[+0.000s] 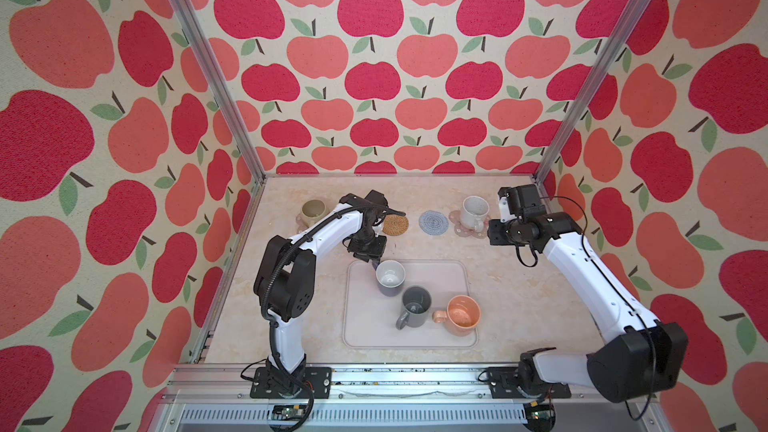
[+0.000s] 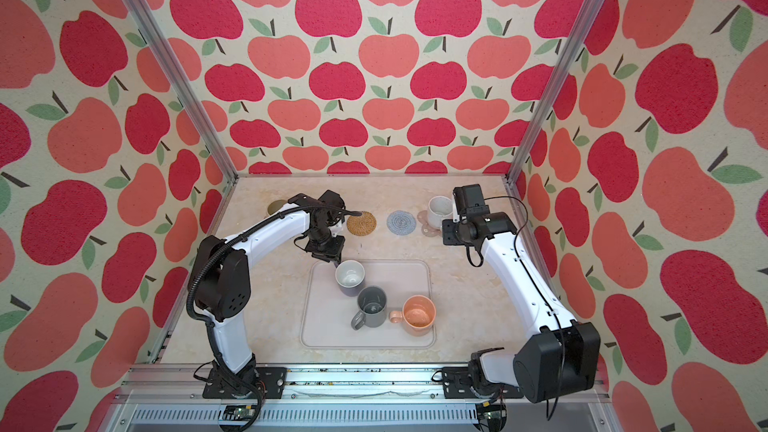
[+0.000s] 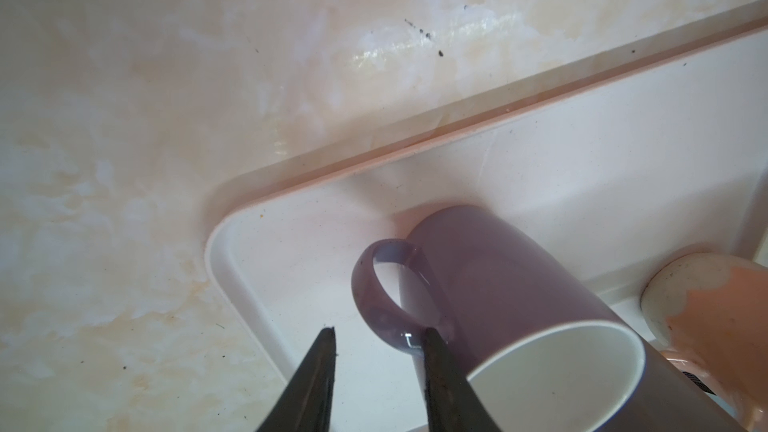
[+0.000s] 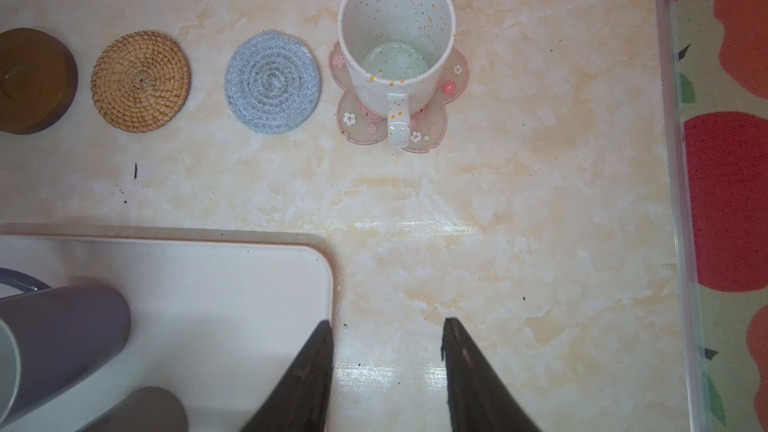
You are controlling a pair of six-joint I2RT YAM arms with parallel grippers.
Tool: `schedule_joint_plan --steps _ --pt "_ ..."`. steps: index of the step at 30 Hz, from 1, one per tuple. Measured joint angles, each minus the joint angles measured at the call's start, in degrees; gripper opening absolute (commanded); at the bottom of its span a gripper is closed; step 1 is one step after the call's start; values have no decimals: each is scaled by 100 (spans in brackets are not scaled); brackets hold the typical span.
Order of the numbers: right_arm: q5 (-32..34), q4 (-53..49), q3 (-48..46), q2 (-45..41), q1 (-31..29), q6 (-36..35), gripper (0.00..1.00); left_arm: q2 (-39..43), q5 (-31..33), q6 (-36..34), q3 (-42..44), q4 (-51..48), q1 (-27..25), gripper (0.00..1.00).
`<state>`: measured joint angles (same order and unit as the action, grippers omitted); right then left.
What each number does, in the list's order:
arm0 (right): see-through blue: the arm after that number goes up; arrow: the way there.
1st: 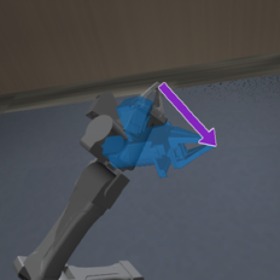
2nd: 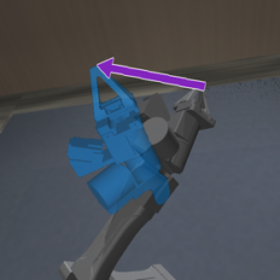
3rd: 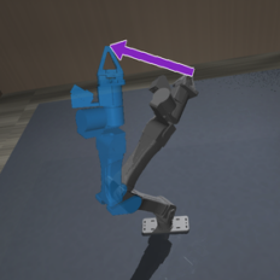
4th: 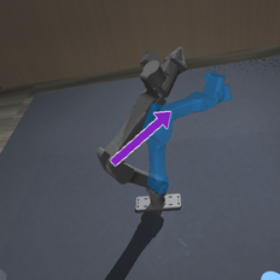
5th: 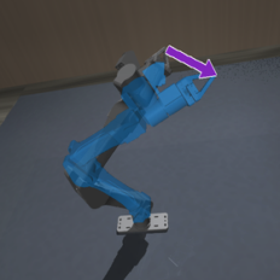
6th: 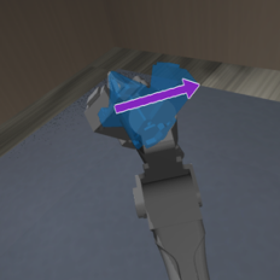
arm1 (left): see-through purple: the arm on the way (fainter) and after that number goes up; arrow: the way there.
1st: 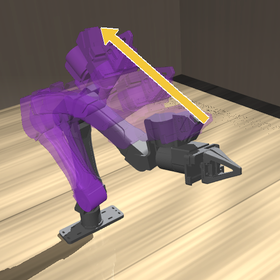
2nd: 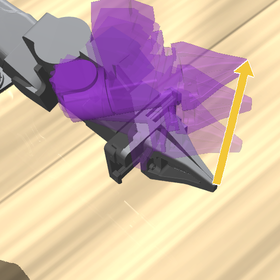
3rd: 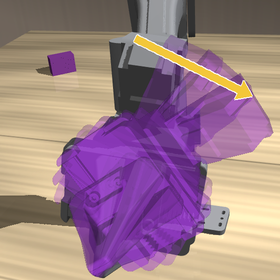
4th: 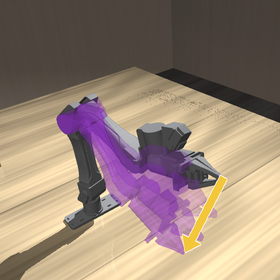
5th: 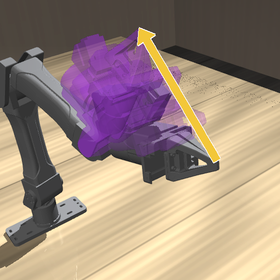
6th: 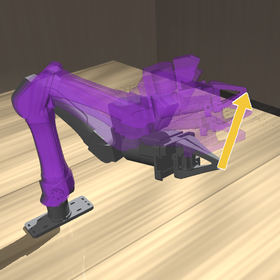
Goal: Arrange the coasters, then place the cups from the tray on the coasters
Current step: 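Lower the left gripper to the lavender mug handle while the right gripper withdraws, then close the left gripper on the lavender mug handle and lift it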
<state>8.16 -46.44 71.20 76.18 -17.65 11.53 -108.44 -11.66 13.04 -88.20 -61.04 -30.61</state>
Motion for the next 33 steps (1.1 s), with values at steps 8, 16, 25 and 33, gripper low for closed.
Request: schedule_joint_plan --steps 8,16,25,33 --pt "-39 55 92 114 -133 81 46 238 -72 0 675 26 11 37" --pt "-57 57 125 138 -149 105 46 619 -59 155 964 144 197 37" --pt "-55 55 138 144 -160 103 46 636 393 518 509 452 446 36" --pt "-55 50 199 144 -186 103 46 138 369 686 39 769 409 35"
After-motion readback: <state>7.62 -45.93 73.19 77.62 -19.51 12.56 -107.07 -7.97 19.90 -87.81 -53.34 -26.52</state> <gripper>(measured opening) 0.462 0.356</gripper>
